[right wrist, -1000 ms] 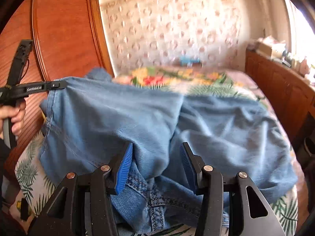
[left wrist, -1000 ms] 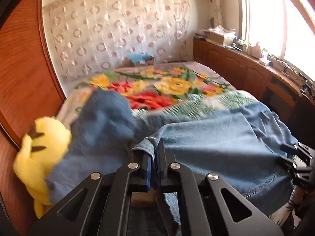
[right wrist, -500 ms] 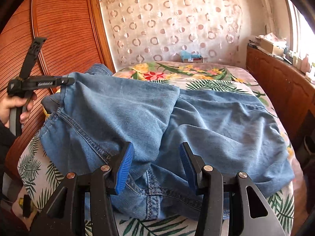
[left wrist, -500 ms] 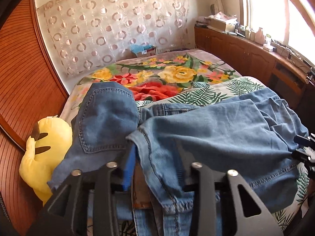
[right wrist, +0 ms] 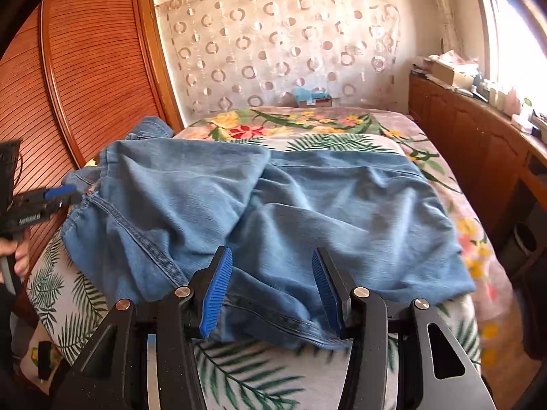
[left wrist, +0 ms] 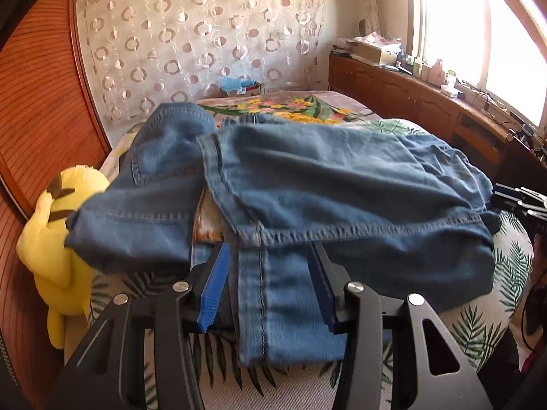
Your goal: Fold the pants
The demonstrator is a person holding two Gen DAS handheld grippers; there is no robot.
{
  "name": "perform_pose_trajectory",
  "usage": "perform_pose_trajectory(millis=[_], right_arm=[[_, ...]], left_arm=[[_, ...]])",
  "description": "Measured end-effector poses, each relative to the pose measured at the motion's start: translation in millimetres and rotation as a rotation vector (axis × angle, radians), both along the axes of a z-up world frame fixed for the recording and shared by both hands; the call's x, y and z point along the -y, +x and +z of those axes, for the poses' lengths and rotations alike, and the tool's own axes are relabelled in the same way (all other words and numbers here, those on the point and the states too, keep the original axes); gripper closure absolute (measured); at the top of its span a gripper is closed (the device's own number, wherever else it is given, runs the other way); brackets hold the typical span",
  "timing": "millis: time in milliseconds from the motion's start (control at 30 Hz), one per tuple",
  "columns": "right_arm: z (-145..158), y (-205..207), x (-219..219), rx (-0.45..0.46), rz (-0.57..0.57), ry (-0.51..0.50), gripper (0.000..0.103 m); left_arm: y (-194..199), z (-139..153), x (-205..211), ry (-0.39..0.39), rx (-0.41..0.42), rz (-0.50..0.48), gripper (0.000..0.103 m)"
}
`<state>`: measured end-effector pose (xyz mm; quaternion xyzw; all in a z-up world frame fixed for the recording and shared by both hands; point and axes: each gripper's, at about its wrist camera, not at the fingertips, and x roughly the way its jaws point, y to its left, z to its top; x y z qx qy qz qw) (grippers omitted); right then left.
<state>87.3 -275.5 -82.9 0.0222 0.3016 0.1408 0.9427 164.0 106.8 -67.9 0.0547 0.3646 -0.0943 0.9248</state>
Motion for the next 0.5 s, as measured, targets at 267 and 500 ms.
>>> perform_pose_trajectory(millis=[267,500], right_arm=[[-2.1,-11.0,31.8,-0.023,-0.054,-0.002,0.052],[-4.0,-18.4,62.7,-0.055,-0.107,0.015,0.052]], left_arm=[[-14.6,-7.6,5.1,-0.021,0.001,0.001,0.054],[-21.8,1.0,29.5,-0.056,0.029,-0.043,0.054]])
